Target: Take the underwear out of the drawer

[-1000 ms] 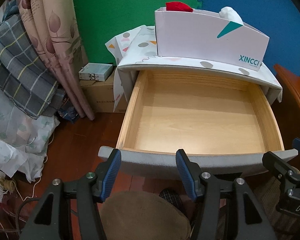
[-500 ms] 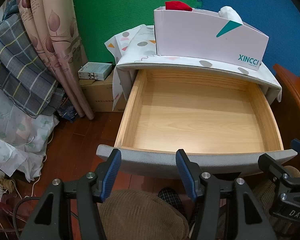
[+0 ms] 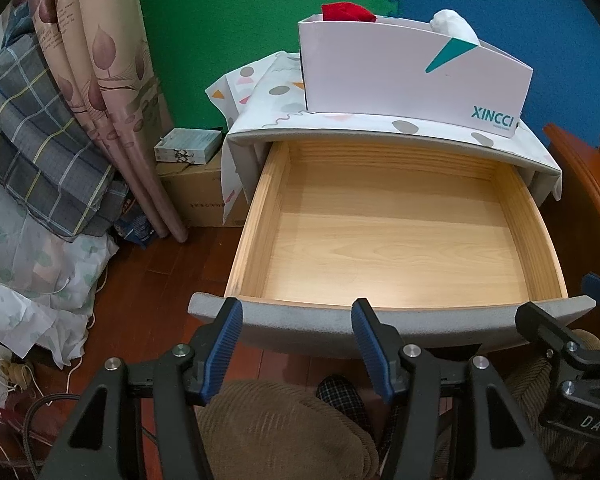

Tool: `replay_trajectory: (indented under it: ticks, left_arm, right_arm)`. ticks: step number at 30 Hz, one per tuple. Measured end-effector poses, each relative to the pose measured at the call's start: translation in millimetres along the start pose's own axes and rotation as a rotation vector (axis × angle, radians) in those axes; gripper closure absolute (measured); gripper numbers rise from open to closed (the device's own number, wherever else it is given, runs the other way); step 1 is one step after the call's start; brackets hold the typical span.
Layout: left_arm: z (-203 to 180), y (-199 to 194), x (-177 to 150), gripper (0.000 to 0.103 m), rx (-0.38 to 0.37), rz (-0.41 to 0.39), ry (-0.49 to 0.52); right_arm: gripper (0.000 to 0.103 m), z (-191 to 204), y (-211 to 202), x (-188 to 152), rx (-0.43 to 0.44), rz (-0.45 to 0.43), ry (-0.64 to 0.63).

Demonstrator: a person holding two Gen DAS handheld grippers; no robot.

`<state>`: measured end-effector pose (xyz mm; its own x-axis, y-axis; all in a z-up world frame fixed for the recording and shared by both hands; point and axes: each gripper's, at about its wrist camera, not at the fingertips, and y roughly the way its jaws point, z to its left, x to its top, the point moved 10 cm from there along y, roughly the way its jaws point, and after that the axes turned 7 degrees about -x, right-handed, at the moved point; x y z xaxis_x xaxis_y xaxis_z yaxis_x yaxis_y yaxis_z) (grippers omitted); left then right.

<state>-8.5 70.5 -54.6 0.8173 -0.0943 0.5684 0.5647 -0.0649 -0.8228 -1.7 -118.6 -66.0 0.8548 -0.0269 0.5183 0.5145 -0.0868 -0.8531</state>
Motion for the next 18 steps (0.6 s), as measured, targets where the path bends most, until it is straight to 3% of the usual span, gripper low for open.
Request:
replay_trajectory:
  ticks: [18]
  left_arm:
    - [-3.3, 1.6, 1.8, 0.045, -0.004, 0.001, -0.007]
  right_arm:
    - [0.0, 2.4, 2.5, -0.9, 0.001, 0.012, -0.003]
